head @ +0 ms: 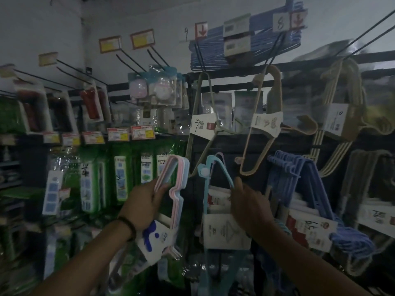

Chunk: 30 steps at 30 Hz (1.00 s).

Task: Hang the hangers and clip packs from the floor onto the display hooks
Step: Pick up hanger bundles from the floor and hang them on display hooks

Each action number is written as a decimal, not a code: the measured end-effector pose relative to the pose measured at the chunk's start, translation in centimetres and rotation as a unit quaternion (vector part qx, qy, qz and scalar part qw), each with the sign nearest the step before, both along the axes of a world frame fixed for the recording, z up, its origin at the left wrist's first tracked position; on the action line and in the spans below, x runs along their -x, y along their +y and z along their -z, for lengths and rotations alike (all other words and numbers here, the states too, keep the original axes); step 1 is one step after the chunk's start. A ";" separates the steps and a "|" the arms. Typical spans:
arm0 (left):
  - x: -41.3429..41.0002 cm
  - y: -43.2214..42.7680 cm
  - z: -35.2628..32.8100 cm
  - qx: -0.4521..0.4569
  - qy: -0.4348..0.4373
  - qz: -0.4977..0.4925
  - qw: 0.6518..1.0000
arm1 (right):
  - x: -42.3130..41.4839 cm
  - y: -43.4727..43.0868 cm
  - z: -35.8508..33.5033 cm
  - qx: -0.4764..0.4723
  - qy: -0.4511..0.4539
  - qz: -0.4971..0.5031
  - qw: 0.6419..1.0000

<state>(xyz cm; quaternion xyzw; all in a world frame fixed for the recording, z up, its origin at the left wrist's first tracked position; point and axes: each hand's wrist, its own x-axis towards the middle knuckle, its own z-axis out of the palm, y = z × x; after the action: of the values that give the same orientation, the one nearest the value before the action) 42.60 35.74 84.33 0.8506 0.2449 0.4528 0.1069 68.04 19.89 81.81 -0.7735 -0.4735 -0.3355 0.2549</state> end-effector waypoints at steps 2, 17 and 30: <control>-0.4 -0.3 -0.6 0.016 0.031 0.018 0.999 | -0.2 1.2 -0.8 -0.004 -0.009 0.041 0.999; -3.2 -2.9 -0.4 0.094 0.027 0.076 0.992 | -4.4 6.3 -6.7 0.301 0.085 0.074 0.947; -15.1 -11.4 2.5 0.102 -0.083 0.229 0.965 | 0.5 -15.2 -9.1 0.056 0.387 -0.209 0.896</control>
<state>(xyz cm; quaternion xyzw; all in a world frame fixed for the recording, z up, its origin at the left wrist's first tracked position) 57.66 24.33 81.80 0.8277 0.0791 0.4583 0.3139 67.52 4.65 90.93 -0.7386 -0.5057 0.0786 0.4388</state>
